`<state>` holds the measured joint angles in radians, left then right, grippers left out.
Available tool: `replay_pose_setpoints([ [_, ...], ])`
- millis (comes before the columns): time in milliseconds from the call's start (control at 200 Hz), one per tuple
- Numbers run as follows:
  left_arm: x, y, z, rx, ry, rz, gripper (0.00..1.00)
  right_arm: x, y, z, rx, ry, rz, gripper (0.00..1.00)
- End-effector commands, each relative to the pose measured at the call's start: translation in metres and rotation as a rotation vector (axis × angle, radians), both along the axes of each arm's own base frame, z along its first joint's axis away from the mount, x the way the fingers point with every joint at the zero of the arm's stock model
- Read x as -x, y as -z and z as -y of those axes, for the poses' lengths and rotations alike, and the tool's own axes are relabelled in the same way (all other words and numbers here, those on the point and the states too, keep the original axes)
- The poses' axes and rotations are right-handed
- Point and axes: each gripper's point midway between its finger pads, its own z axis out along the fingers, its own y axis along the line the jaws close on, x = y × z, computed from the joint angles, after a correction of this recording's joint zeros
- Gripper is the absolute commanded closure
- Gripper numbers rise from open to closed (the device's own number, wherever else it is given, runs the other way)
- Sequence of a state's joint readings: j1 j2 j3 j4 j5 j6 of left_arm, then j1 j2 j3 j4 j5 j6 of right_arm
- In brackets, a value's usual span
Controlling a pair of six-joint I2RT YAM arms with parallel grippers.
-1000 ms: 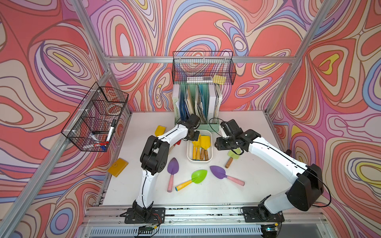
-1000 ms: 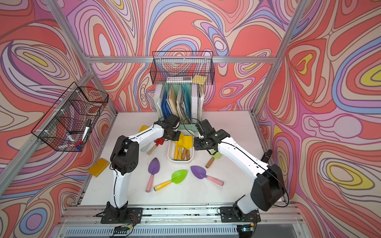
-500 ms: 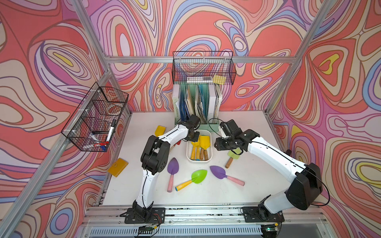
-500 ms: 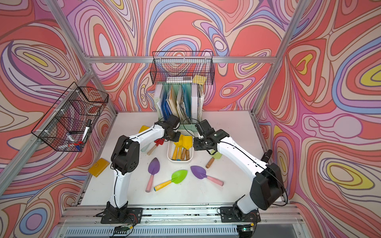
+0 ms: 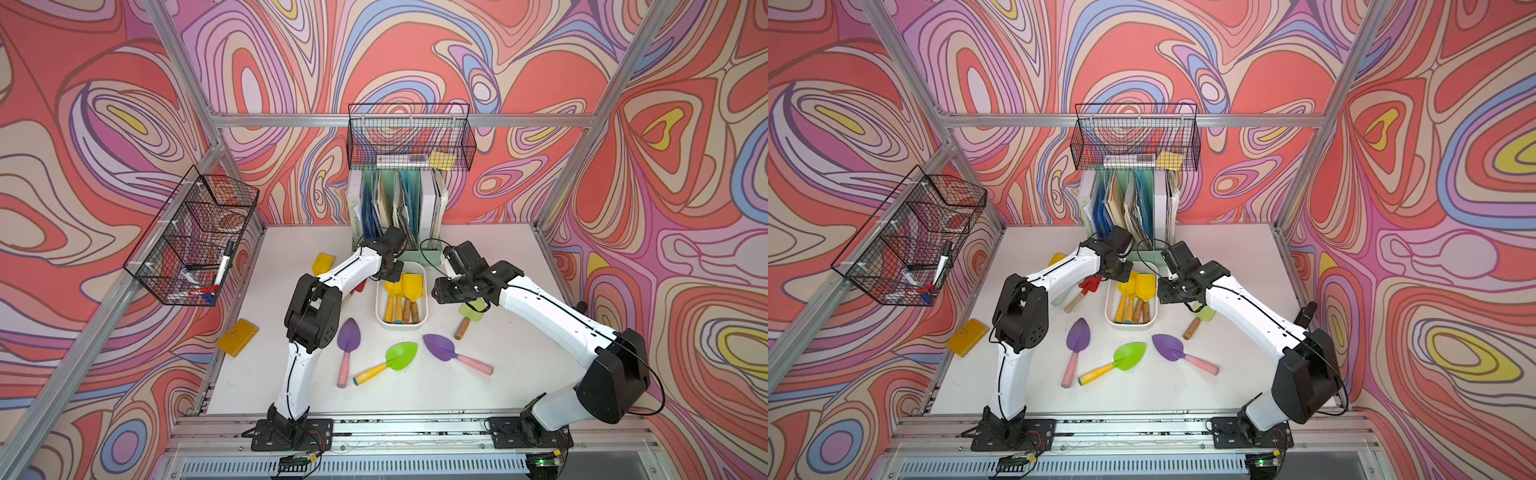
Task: Put the shovel into the storage box
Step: Place the shovel in the storage box, then pick up the shovel from the center of the board.
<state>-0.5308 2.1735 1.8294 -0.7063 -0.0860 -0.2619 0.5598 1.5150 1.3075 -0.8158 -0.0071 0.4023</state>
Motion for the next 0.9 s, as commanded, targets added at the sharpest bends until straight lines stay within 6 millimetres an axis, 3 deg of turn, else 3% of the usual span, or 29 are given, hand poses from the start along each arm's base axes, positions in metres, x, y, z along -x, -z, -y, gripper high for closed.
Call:
replay_pose_setpoints([
  [0, 0.003, -0.032, -0.003, 0.009, -0.018, 0.037, 0.61, 0.001, 0.006, 0.009, 0.038, 0.045, -0.005, 0.54],
  [75, 0.005, -0.046, -0.001, 0.035, -0.017, 0.058, 0.56, 0.002, 0.011, 0.025, 0.094, 0.129, -0.015, 0.53],
  [250, 0.014, -0.078, 0.000, 0.108, -0.012, 0.112, 0.34, 0.018, 0.028, 0.060, 0.174, 0.327, -0.059, 0.52],
  [396, 0.028, -0.099, 0.005, 0.187, 0.016, 0.134, 0.29, 0.039, 0.051, 0.076, 0.169, 0.446, -0.112, 0.52],
  [616, 0.059, -0.126, 0.019, 0.373, 0.098, 0.164, 0.16, 0.065, 0.082, 0.081, 0.123, 0.511, -0.190, 0.48],
  [891, 0.084, -0.139, 0.026, 0.469, 0.165, 0.143, 0.09, 0.061, 0.102, 0.075, 0.094, 0.542, -0.210, 0.46],
])
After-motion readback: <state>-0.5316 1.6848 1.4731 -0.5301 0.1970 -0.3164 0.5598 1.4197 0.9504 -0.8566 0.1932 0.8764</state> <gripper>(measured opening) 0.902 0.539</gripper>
